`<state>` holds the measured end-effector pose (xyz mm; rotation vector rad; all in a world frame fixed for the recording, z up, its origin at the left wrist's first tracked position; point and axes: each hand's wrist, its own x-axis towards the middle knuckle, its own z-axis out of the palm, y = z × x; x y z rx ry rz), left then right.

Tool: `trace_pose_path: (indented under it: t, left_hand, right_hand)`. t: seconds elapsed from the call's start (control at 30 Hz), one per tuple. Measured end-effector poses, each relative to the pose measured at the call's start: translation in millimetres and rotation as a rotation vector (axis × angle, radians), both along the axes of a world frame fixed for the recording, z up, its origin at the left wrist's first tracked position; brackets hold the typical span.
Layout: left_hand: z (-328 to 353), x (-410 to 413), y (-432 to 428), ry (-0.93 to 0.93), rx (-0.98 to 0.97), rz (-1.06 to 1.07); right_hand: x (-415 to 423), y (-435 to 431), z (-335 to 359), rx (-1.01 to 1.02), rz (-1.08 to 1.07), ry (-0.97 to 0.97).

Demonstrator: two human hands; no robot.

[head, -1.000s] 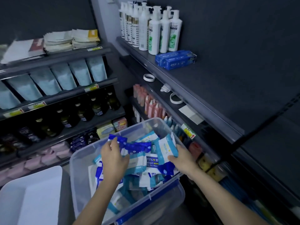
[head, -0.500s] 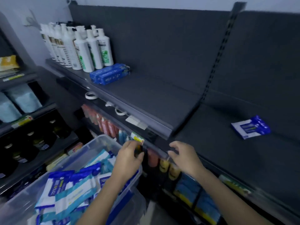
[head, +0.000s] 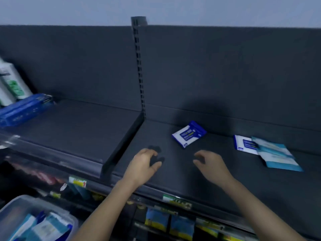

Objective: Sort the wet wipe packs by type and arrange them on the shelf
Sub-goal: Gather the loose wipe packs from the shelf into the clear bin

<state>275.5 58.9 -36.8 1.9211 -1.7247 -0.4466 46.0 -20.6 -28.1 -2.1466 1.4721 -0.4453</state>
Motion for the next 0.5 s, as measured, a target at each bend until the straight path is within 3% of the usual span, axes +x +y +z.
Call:
trace_pose_path:
  t: [0.27, 0.43, 0.5]
  left_hand:
    - [3, -65, -125, -0.046, 0.127, -0.041]
    - [-13, -81, -161, -0.058, 0.213, 0.002]
    - [-20, -83, -169, -0.108, 0.225, 0.013]
  right_hand:
    - [-86, -45, 2, -0.041, -0.118, 0.003]
    - [-142, -76, -5, -0.134, -0.229, 0.105]
    - [-159, -91, -9, -0.16, -0.281, 0.228]
